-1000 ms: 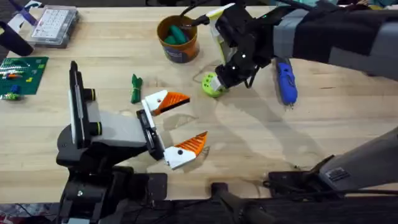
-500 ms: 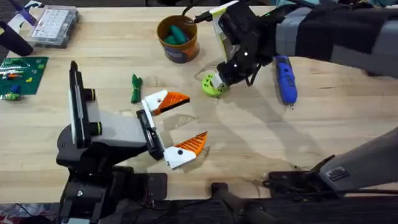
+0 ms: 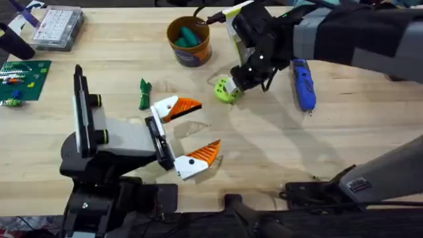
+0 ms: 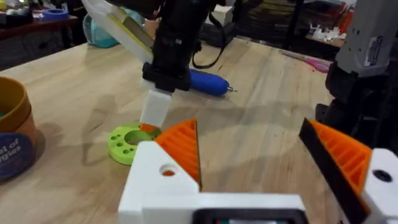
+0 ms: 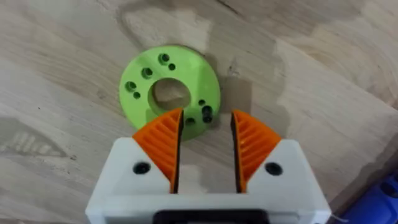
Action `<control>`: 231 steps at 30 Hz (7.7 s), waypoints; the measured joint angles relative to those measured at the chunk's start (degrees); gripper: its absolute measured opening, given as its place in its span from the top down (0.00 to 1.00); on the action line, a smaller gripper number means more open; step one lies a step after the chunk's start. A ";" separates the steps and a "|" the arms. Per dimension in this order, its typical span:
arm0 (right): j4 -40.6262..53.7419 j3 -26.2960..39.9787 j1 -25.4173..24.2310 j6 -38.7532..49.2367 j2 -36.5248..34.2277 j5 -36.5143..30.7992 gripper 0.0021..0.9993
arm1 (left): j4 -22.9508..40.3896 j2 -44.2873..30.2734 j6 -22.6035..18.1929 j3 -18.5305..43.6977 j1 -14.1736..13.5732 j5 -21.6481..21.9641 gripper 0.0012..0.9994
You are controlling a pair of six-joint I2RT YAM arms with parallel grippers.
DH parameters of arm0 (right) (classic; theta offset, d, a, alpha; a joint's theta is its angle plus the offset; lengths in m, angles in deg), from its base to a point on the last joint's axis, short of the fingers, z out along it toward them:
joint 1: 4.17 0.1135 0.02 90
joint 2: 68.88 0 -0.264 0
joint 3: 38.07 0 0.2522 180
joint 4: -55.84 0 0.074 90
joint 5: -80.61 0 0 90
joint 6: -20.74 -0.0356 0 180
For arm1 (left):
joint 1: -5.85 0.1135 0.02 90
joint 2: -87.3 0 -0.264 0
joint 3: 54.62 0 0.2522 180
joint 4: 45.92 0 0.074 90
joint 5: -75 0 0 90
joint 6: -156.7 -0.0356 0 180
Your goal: Pick up the gripper from the table and insert it into the empty holder that is missing its gripper. Then pick up a screw, insert it into the mounting hole, and use the screwdriver to tighten it. Finally, clean up the table by picking up the vegetable and placing it into the bucket.
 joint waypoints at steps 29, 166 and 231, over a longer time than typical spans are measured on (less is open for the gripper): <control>-0.04 0.00 0.00 -0.01 0.00 0.00 0.99 | 0.01 0.00 0.01 0.00 0.00 0.00 0.01; 34.29 42.45 27.17 20.55 -2.78 9.73 0.99 | 0.02 0.01 0.02 0.00 0.00 0.00 0.01; 33.62 42.49 27.17 21.04 -4.72 9.65 1.00 | 0.02 0.00 0.00 0.00 0.00 0.00 0.01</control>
